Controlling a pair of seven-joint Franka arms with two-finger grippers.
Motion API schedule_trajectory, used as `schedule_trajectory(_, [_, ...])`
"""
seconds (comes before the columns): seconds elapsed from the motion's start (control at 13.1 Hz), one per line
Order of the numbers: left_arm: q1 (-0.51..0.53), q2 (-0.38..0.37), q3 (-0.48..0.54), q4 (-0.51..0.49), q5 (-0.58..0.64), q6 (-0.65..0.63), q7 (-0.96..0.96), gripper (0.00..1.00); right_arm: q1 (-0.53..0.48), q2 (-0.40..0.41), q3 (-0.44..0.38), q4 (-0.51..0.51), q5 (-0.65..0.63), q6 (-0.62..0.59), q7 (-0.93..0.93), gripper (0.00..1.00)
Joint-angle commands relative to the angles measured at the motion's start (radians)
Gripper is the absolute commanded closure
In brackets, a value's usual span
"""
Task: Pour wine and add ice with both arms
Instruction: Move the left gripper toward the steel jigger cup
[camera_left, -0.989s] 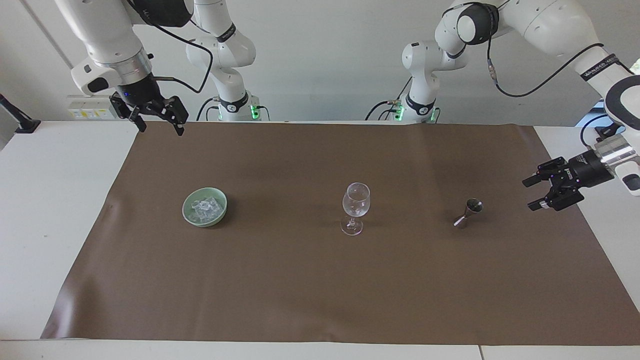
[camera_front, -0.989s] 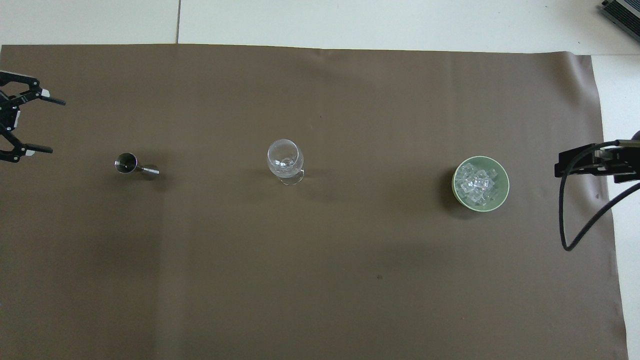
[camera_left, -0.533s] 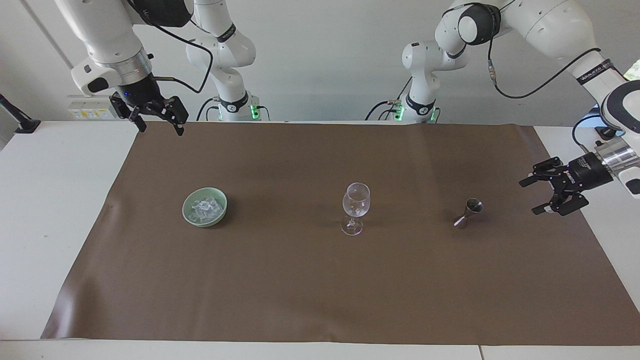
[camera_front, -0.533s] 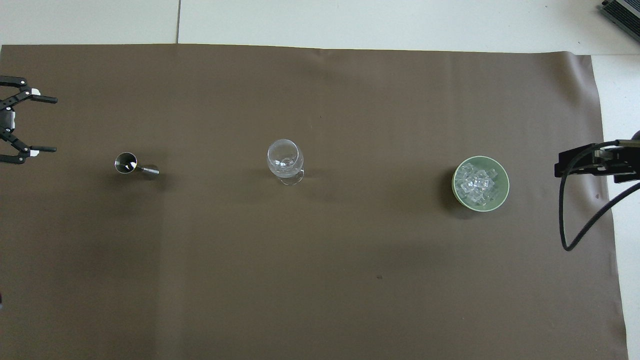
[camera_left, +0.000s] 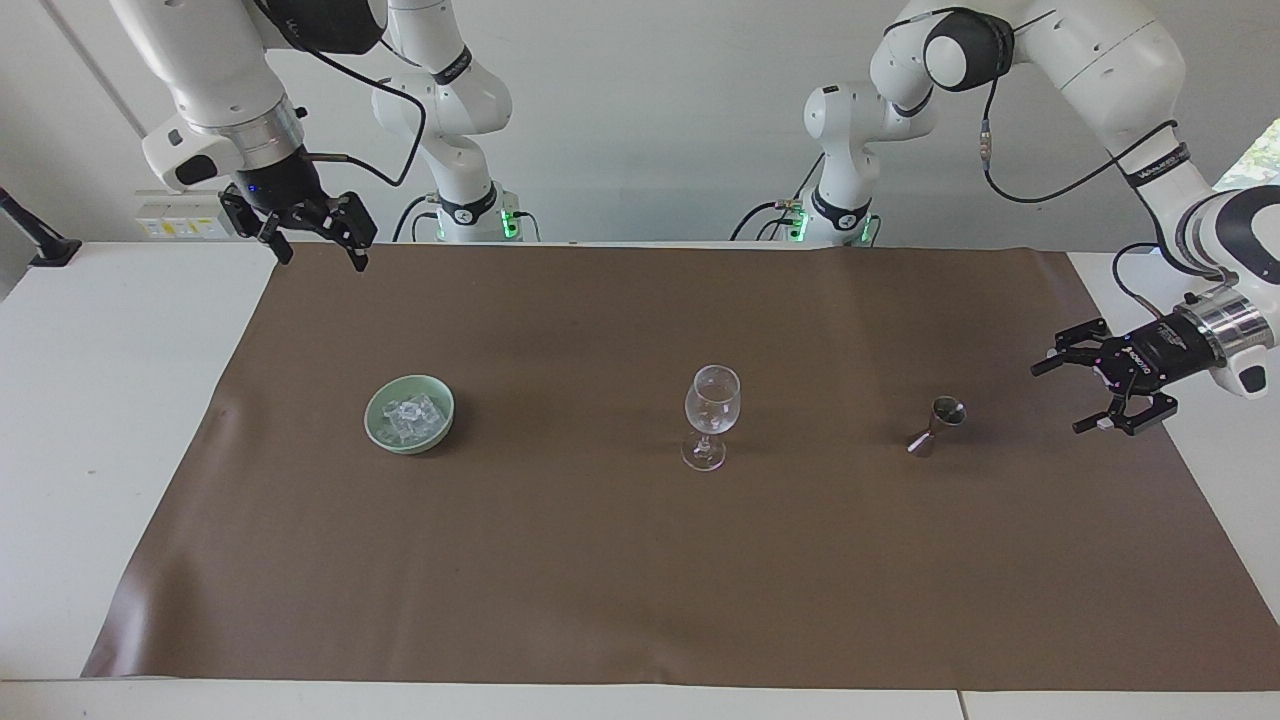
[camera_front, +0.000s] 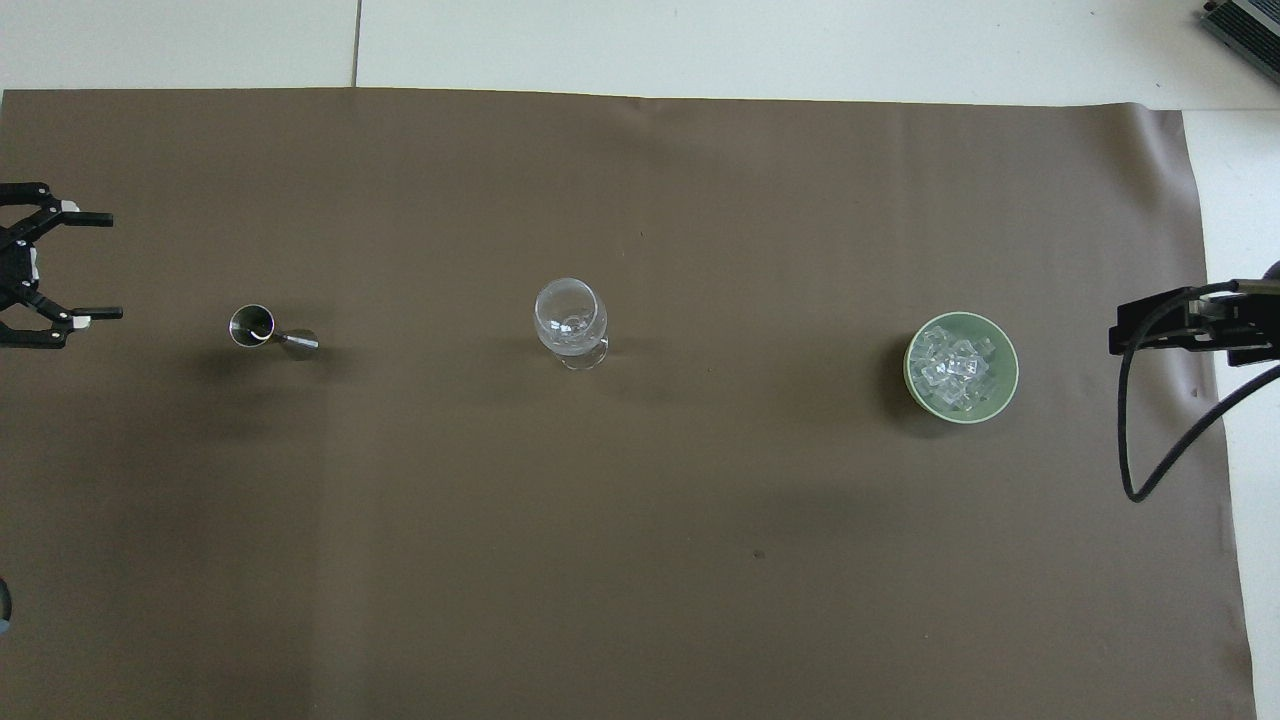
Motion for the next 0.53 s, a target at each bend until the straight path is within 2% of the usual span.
schedule_trajectory(0.0, [0.058,0.034,0.006,-0.094,-0.113,-0.050,-0.003,0.00,-0.017,-0.010,0.006,-0.001,0.008,-0.010,-0.024,0.00])
schedule_trajectory(0.23, [0.067,0.089,0.006,-0.093,-0.118,-0.061,0.002,0.00,-0.017,-0.010,0.006,-0.001,0.008,-0.010,-0.024,0.00])
schedule_trajectory(0.46, [0.086,0.128,0.006,-0.127,-0.144,-0.067,0.104,0.00,-0.017,-0.010,0.006,-0.001,0.008,-0.010,-0.024,0.00])
